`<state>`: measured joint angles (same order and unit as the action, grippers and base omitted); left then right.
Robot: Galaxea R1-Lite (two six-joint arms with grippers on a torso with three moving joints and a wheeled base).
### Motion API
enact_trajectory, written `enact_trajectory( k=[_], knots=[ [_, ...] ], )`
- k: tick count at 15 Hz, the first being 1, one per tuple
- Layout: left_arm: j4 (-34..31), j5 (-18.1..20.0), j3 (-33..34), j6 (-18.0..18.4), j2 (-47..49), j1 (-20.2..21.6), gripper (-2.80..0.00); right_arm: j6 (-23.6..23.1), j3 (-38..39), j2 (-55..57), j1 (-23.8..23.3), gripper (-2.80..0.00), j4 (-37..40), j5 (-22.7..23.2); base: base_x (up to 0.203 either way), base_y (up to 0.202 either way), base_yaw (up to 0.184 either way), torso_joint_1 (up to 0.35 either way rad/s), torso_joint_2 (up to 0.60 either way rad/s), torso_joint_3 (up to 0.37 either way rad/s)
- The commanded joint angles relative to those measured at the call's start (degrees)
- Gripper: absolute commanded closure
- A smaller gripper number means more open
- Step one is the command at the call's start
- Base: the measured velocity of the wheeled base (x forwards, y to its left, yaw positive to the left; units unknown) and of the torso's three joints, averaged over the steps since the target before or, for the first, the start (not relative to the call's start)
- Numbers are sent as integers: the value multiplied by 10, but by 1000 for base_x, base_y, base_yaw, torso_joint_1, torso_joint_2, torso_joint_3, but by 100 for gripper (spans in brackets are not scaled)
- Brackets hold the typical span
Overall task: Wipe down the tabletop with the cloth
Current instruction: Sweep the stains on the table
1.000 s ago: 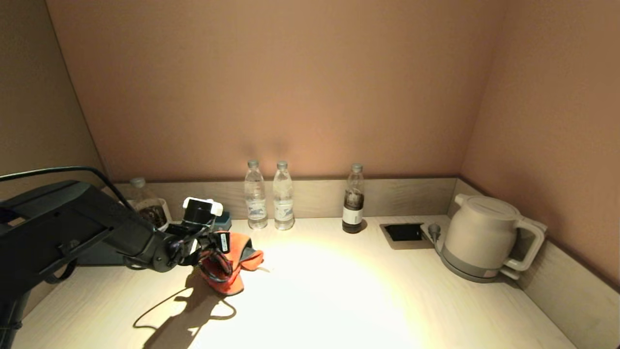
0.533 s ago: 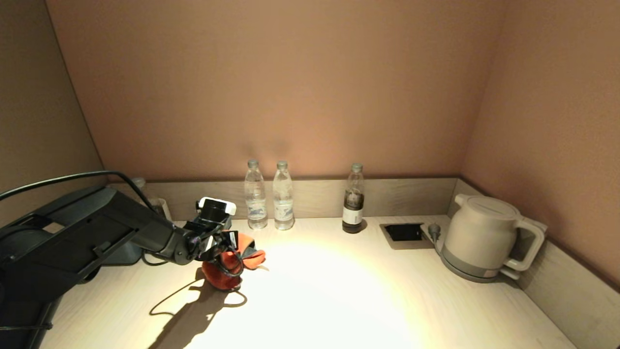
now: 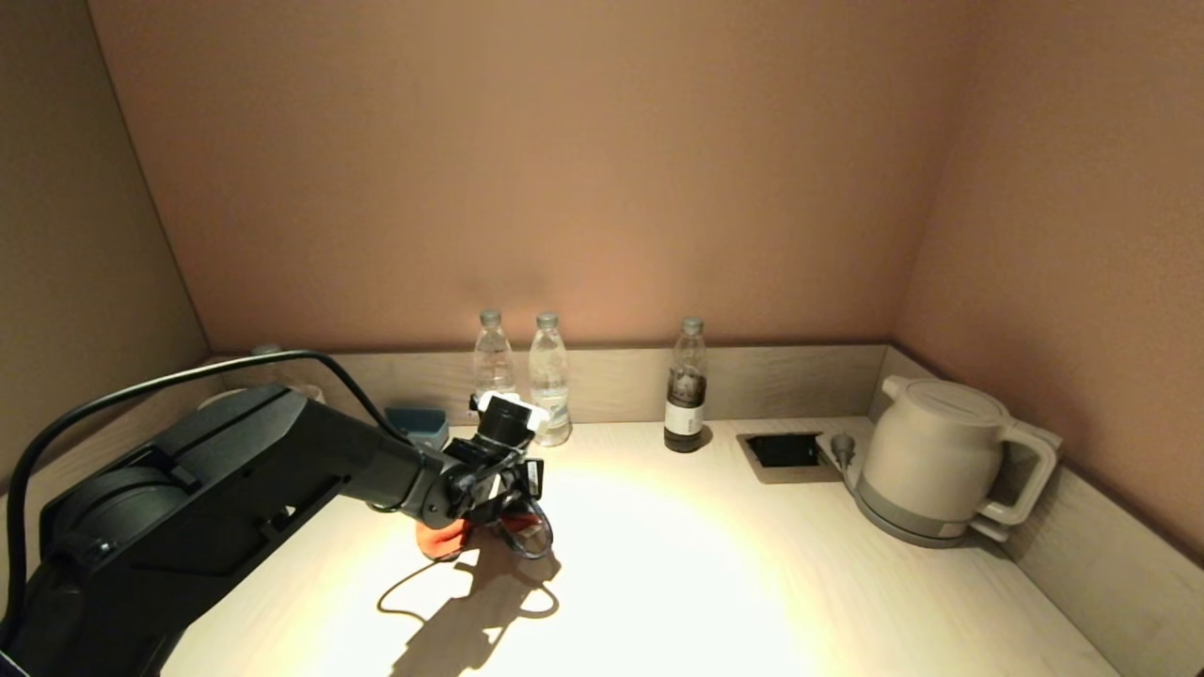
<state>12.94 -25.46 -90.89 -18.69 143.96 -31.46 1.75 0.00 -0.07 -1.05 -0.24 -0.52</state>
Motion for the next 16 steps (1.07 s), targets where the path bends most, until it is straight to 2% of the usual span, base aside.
enact_trajectory(
  k=[1,5,8,11,16],
  knots=[
    [-9,-2,-18,-2,3,-20,0,0,0,1,0,0,0,0,0,0,0,0,0,0],
    [-38,-13,-62,-4,1,-114,0,0,0,1,0,0,0,0,0,0,0,0,0,0],
    [-43,-17,-64,-7,-6,-122,0,0,0,1,0,0,0,0,0,0,0,0,0,0],
    [-65,-18,-63,-16,-85,-134,0,0,0,1,0,0,0,0,0,0,0,0,0,0],
    [-120,-19,-63,-21,-226,-101,0,0,0,1,0,0,0,1,0,0,0,0,0,0]
  ],
)
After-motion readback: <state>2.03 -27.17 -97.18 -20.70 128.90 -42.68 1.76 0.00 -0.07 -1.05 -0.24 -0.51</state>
